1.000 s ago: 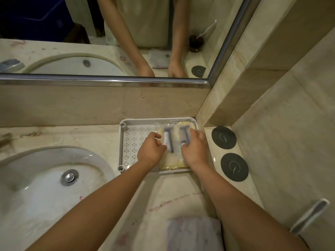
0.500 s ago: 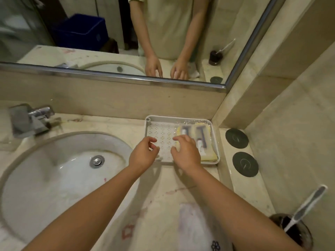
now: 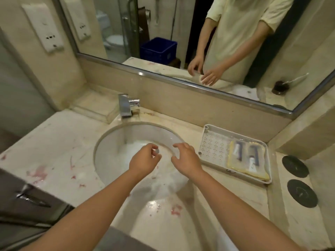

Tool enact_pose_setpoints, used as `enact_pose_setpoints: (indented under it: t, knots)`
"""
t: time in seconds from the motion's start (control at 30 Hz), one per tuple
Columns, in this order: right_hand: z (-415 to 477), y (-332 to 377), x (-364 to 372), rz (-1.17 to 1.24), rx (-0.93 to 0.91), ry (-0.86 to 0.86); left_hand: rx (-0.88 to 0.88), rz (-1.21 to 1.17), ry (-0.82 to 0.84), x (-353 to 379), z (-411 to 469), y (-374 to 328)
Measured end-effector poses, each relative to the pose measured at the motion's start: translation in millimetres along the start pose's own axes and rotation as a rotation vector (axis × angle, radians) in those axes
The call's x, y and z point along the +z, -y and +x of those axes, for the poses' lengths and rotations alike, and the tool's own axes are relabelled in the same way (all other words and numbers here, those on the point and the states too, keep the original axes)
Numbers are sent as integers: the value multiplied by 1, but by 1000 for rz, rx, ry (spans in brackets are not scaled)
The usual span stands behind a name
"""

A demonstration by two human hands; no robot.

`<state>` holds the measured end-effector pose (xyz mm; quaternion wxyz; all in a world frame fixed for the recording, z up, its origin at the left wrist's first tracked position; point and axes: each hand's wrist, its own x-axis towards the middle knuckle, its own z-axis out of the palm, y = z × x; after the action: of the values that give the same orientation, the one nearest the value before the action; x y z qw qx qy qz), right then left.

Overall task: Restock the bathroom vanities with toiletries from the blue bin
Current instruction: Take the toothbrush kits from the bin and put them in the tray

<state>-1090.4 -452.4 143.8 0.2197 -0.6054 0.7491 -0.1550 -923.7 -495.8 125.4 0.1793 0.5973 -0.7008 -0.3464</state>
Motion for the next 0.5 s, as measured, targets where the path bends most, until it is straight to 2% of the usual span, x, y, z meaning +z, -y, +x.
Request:
enact_pose_setpoints:
  t: [0.5]
  knots:
    - [-62,190,98,-159,-395,219,-193,237,-195,-157,-142,139]
